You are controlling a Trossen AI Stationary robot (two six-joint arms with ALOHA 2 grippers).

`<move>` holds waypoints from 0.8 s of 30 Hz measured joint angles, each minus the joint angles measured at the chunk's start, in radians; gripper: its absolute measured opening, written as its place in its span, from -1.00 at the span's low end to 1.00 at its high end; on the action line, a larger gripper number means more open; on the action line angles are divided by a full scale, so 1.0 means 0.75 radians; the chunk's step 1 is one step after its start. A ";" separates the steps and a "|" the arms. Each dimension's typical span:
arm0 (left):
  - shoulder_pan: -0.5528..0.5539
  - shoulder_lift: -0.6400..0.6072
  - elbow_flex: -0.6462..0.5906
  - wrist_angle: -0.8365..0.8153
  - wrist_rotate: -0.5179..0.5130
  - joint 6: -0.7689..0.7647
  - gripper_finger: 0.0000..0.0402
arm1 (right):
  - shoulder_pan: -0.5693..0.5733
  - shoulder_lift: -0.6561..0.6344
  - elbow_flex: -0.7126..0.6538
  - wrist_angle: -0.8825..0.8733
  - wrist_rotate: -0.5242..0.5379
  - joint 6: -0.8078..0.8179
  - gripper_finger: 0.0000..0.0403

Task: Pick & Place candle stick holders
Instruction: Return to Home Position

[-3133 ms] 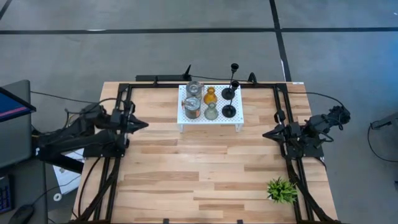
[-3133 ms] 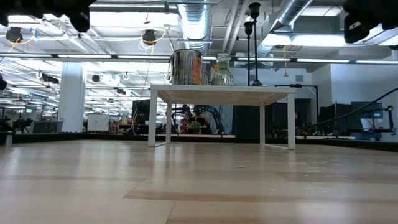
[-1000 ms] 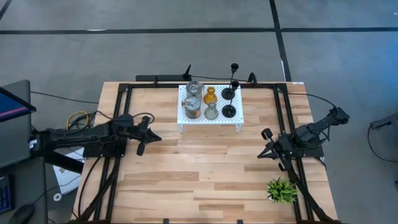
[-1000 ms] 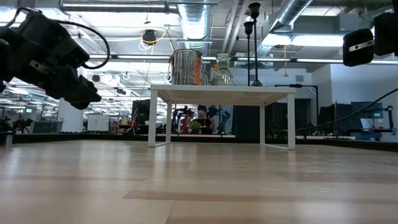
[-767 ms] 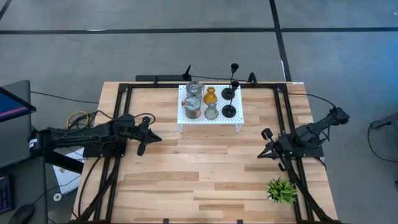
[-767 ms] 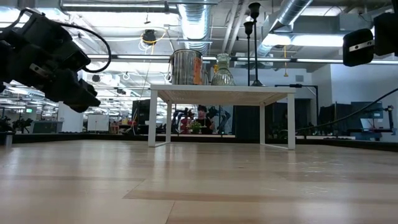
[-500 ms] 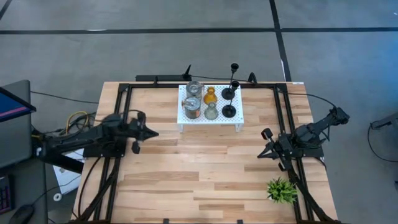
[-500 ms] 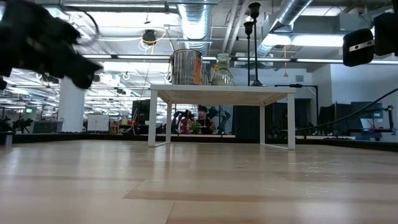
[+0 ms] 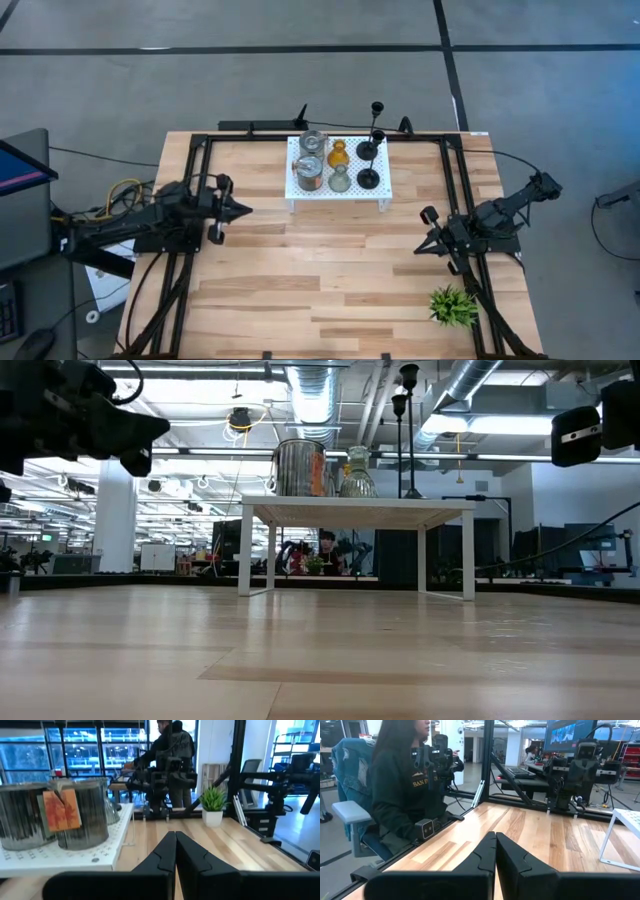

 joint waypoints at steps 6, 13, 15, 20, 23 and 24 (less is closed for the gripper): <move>0.000 0.000 0.000 0.004 0.000 0.000 -0.97 | 0.000 0.000 0.000 0.000 0.000 0.000 -1.00; 0.000 0.003 0.000 0.006 0.001 0.000 -0.97 | 0.000 0.000 0.000 0.000 0.000 0.000 -1.00; 0.000 0.009 0.000 0.006 0.001 0.000 -0.97 | 0.000 0.000 0.000 0.000 0.000 0.000 -1.00; 0.000 0.041 0.000 0.006 0.001 0.000 -0.97 | 0.000 0.000 0.000 0.000 0.000 0.000 -1.00; 0.000 0.072 0.000 0.006 0.001 0.000 -0.97 | 0.000 0.000 0.000 0.000 0.000 0.000 -1.00; 0.000 0.083 0.000 0.006 0.001 0.000 -0.97 | 0.000 0.000 0.000 -0.001 0.000 0.000 -1.00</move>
